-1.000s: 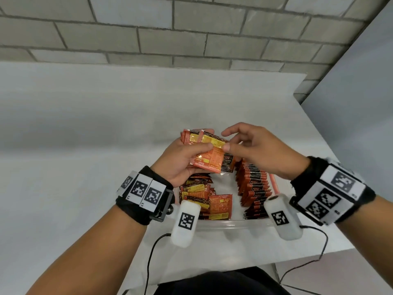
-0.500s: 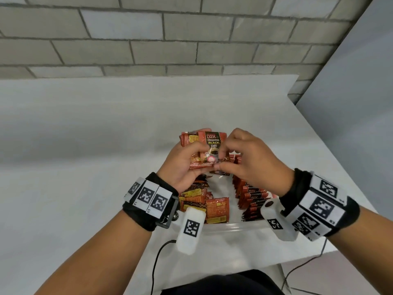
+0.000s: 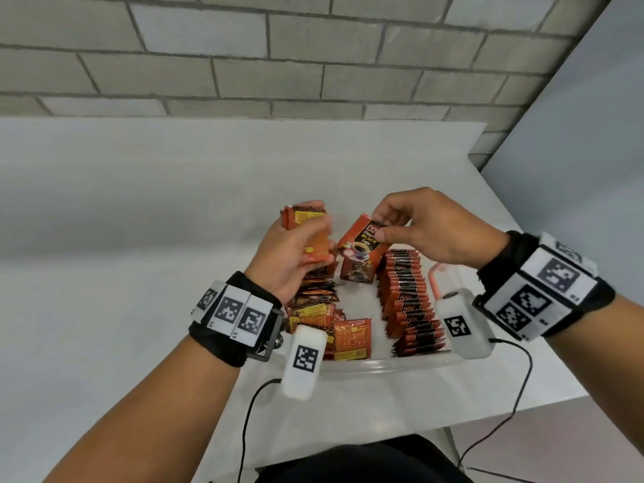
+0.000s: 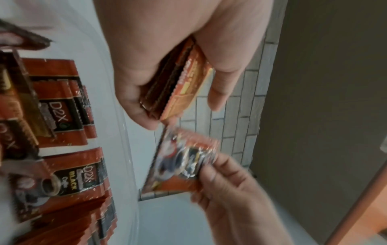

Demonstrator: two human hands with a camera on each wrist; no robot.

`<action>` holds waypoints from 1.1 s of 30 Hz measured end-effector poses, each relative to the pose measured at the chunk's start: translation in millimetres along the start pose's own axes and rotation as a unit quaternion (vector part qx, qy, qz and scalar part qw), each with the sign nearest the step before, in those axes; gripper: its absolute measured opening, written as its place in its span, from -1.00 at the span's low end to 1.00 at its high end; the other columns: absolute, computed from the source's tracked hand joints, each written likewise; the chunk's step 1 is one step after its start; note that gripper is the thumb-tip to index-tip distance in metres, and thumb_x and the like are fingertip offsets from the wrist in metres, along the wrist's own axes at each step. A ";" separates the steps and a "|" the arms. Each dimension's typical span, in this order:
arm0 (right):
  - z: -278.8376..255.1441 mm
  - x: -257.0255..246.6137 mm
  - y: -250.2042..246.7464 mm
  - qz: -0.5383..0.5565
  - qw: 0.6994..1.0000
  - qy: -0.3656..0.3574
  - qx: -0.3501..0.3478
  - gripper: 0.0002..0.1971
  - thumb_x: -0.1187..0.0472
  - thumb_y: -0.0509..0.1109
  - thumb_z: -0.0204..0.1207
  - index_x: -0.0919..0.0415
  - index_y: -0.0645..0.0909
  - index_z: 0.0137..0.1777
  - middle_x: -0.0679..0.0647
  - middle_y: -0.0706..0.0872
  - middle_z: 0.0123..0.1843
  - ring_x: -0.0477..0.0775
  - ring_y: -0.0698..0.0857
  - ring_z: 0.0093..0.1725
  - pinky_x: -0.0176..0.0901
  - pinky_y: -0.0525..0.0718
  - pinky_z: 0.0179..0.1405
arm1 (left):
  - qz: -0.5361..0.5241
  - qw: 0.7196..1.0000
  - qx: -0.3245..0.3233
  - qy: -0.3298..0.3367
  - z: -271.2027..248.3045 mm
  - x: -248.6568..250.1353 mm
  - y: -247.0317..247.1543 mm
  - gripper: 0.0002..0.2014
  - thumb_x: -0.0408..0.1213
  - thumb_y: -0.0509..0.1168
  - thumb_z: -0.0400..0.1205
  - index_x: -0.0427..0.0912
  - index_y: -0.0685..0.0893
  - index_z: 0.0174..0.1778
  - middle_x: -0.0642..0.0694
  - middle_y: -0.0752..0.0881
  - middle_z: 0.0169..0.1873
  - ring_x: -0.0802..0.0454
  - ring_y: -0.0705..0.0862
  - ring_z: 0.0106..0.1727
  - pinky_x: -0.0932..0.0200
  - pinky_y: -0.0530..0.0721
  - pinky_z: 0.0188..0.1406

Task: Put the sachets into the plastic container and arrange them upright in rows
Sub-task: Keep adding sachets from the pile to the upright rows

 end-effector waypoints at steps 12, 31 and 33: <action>34.9 24.7 45.3 -0.245 0.961 0.068 -0.108 -0.83 0.24 0.46 0.49 0.13 0.72 0.07 0.09 0.74 -0.01 0.10 0.69 -0.06 -0.12 0.64 -0.04 | -0.034 0.999 0.008 0.004 -5.0 5.2 -18.0 -0.82 -0.31 0.27 0.64 -0.08 0.65 0.14 -0.09 0.72 -0.26 0.01 0.72 -0.29 0.05 0.68 -0.22; 41.4 23.9 66.2 -0.374 0.915 0.038 -0.147 -0.84 0.31 0.37 0.51 0.15 0.72 0.03 0.14 0.72 0.01 0.20 0.70 -0.09 -0.18 0.52 -0.29 | -0.047 0.999 0.010 -0.015 -3.9 1.1 -31.4 -0.78 -0.31 0.27 0.65 -0.11 0.66 0.19 -0.12 0.73 -0.24 -0.02 0.72 -0.32 0.08 0.71 -0.26; 41.1 23.8 66.1 -0.369 0.917 0.037 -0.148 -0.82 0.31 0.35 0.52 0.13 0.71 0.06 0.13 0.71 0.03 0.19 0.69 -0.07 -0.18 0.48 -0.29 | -0.046 0.999 0.009 -0.015 -3.4 0.4 -30.6 -0.79 -0.31 0.27 0.65 -0.11 0.66 0.18 -0.13 0.72 -0.23 -0.01 0.72 -0.33 0.08 0.70 -0.27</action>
Point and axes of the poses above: each hand's wrist, its own z-axis towards the middle knuckle, its own y-axis out of the palm, x = y × z, the point moved 1 cm from there along z, towards the middle knuckle
